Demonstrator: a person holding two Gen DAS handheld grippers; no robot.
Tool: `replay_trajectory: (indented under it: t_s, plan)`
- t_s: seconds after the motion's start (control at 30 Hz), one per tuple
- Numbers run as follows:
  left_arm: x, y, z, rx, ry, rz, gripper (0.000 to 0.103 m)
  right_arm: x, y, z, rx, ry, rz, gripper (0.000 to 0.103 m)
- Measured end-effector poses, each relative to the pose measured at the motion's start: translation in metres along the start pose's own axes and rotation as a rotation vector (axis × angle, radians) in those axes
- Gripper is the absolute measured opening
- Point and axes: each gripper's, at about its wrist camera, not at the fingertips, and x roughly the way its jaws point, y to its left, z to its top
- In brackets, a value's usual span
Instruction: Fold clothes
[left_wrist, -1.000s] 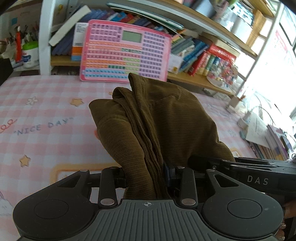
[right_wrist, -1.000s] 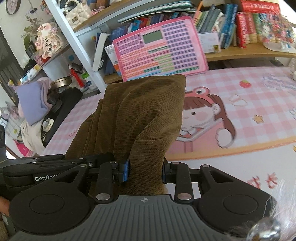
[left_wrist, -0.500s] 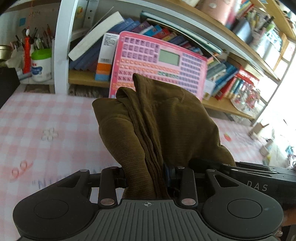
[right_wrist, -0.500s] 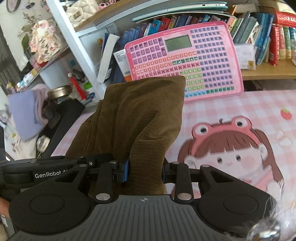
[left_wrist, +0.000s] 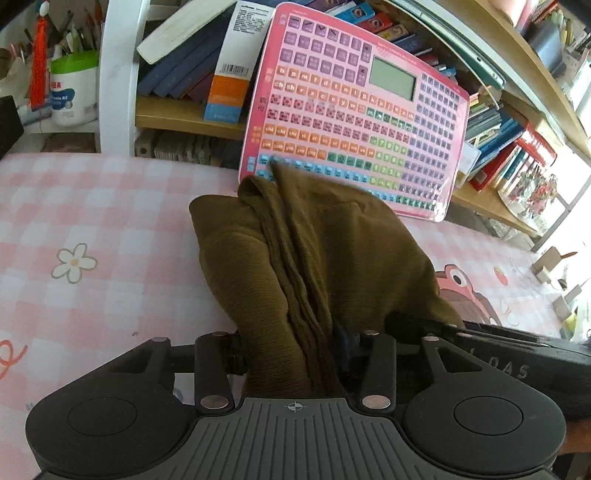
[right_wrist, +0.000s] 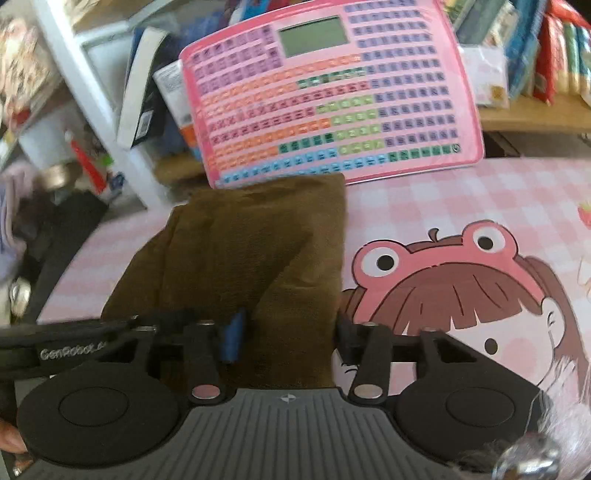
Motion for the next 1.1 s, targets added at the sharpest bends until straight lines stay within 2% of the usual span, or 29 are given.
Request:
replay_trajectory:
  t_s: [0.07, 0.23, 0.3, 0.33, 0.37, 0.4, 0.47, 0.7, 0.77, 1.0, 1.1]
  plan:
    - [-0.005, 0.003, -0.001, -0.007, 0.003, -0.009, 0.049, -0.004, -0.006, 0.000, 0.040, 0.003, 0.000, 0.057]
    - [-0.028, 0.008, -0.006, -0.016, -0.014, -0.028, 0.048, -0.035, -0.010, -0.008, 0.111, -0.001, 0.005, 0.055]
    - [-0.036, 0.012, -0.010, -0.035, -0.017, -0.044, 0.047, -0.046, -0.008, -0.016, 0.117, 0.005, 0.016, 0.048]
    - [-0.037, 0.014, -0.012, -0.053, -0.010, -0.051, 0.047, -0.051, -0.007, -0.020, 0.119, 0.010, 0.024, 0.036]
    - [-0.037, 0.016, -0.014, -0.070, -0.006, -0.056, 0.046, -0.053, -0.007, -0.024, 0.125, 0.019, 0.031, 0.029]
    - [-0.036, 0.017, -0.015, -0.083, -0.003, -0.060, 0.042, -0.053, -0.007, -0.027, 0.130, 0.024, 0.032, 0.025]
    - [-0.031, 0.015, -0.012, -0.081, 0.004, -0.055, 0.041, -0.050, -0.006, -0.028, 0.132, 0.026, 0.028, 0.016]
    - [-0.023, 0.007, -0.005, -0.105, -0.004, -0.040, 0.040, -0.041, -0.003, -0.016, 0.098, 0.025, -0.028, 0.015]
    - [-0.025, 0.004, -0.005, -0.095, -0.007, -0.031, 0.041, -0.044, -0.002, -0.015, 0.073, 0.029, -0.036, 0.020]
    - [-0.068, -0.016, -0.016, -0.063, -0.078, 0.057, 0.048, -0.075, 0.007, -0.023, -0.023, 0.008, -0.033, 0.030]
    - [-0.085, -0.030, -0.030, -0.026, -0.099, 0.123, 0.049, -0.092, 0.010, -0.032, -0.069, -0.007, -0.041, 0.034]
